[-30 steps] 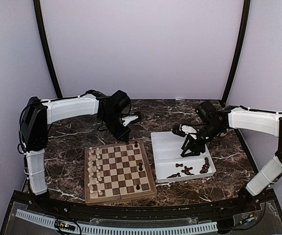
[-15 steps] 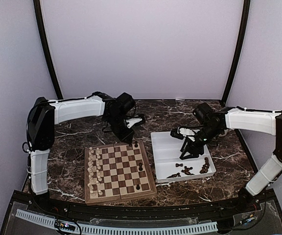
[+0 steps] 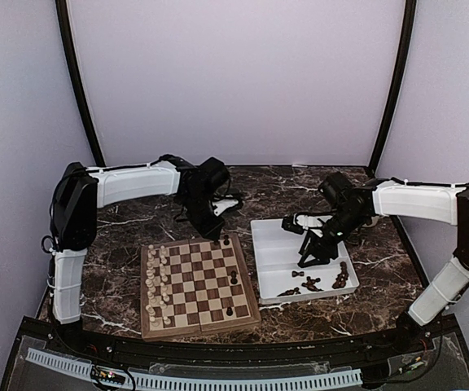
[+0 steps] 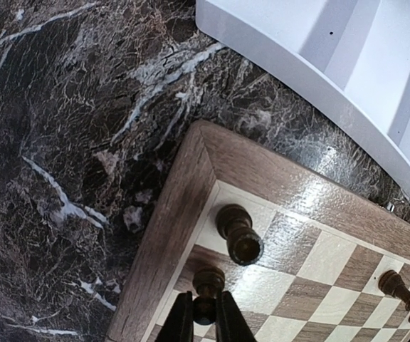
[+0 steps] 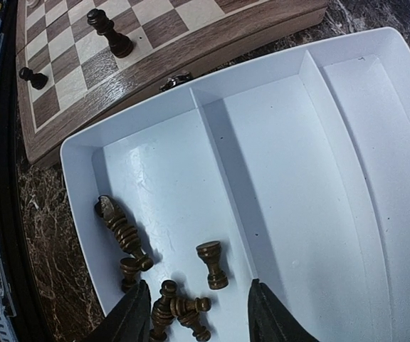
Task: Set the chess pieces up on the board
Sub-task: Place the pawn on a7.
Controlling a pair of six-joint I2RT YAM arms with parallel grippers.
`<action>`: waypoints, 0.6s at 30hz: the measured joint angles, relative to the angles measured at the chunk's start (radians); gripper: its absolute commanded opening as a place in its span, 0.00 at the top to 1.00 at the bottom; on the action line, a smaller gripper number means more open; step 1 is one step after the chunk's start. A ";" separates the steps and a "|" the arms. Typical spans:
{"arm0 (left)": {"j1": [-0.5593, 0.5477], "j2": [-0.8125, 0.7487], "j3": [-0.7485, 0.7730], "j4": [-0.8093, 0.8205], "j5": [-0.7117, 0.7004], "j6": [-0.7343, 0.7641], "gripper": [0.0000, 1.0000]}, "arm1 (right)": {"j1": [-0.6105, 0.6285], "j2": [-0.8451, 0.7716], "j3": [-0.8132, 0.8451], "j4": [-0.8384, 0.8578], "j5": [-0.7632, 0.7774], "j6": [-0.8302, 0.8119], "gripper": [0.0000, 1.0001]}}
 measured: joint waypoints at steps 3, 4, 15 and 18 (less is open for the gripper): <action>-0.004 0.003 0.008 -0.001 -0.002 0.000 0.84 | 0.000 0.002 0.000 0.000 0.002 0.000 0.52; -0.005 0.003 0.008 -0.001 -0.002 0.000 0.84 | 0.001 0.002 0.000 0.000 0.003 0.000 0.52; -0.016 0.024 0.012 -0.019 -0.002 0.000 0.82 | 0.006 0.016 0.000 0.000 0.010 0.000 0.52; -0.018 0.027 0.012 -0.024 -0.006 0.000 0.77 | 0.006 0.018 0.000 0.000 0.012 0.000 0.52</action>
